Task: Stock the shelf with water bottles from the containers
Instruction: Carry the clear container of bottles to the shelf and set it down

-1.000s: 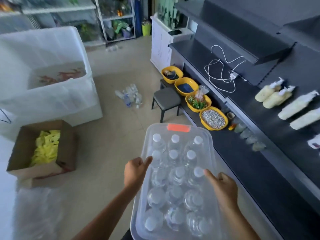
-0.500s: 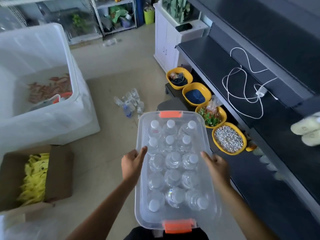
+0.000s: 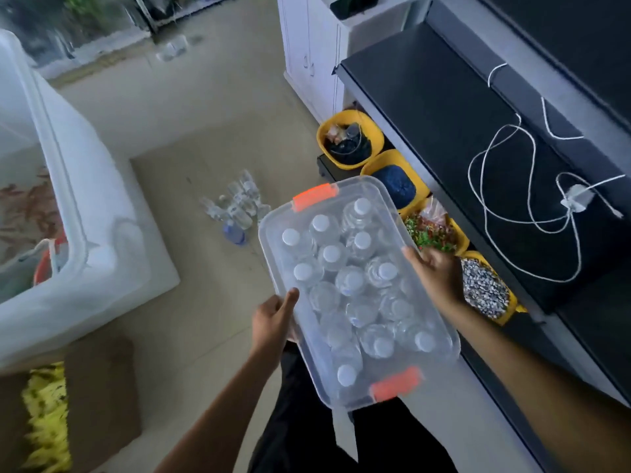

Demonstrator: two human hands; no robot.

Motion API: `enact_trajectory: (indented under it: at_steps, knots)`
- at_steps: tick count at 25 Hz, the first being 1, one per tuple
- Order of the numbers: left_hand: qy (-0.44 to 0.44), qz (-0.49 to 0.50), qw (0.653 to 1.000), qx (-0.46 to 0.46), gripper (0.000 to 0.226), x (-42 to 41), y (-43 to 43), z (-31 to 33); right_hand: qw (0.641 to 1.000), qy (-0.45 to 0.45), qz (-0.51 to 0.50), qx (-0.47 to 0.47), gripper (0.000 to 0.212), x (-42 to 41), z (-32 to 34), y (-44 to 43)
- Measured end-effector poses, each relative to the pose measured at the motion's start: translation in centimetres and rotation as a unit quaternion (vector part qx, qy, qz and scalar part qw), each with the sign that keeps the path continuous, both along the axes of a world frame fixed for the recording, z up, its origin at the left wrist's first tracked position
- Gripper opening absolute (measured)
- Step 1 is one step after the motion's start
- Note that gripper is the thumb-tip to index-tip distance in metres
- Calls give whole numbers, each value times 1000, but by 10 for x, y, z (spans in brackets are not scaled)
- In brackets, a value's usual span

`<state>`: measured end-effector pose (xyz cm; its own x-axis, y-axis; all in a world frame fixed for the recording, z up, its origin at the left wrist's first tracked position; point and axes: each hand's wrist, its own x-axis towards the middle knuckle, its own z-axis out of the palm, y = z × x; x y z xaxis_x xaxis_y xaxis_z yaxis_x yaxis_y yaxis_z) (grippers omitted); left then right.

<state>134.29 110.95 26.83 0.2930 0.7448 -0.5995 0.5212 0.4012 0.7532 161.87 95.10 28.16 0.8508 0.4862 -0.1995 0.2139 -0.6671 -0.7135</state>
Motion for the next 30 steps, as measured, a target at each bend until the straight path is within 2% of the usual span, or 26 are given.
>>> enact_trajectory:
  at_steps: [2,4,6,8,12,17,19,22,26,30]
  knots:
    - [-8,-11,999,-45,70,32,31,-25,1000,-13,-6,-22,62,32,-27,32]
    - [-13,-22,996,-80,56,59,59,-49,999,-19,-9,-34,64,59,-53,61]
    - [-18,-36,994,-100,59,85,81,-69,998,-20,-2,-52,65,86,-79,88]
    - [-4,-43,991,-125,68,105,97,-97,995,-10,39,-96,67,110,-107,106]
    - [22,-38,987,-154,57,130,114,-158,977,16,116,-180,67,144,-174,128]
    - [28,-10,984,-177,71,144,116,-215,968,39,160,-192,66,165,-242,145]
    - [22,20,983,-180,62,150,109,-228,970,36,161,-180,74,175,-259,143]
    - [17,50,983,-178,42,157,103,-230,971,22,167,-168,76,183,-261,146]
    - [1,89,983,-158,49,162,102,-220,968,-5,192,-161,73,193,-240,166]
    - [0,117,979,-165,44,162,96,-223,958,-29,217,-184,65,198,-228,190]
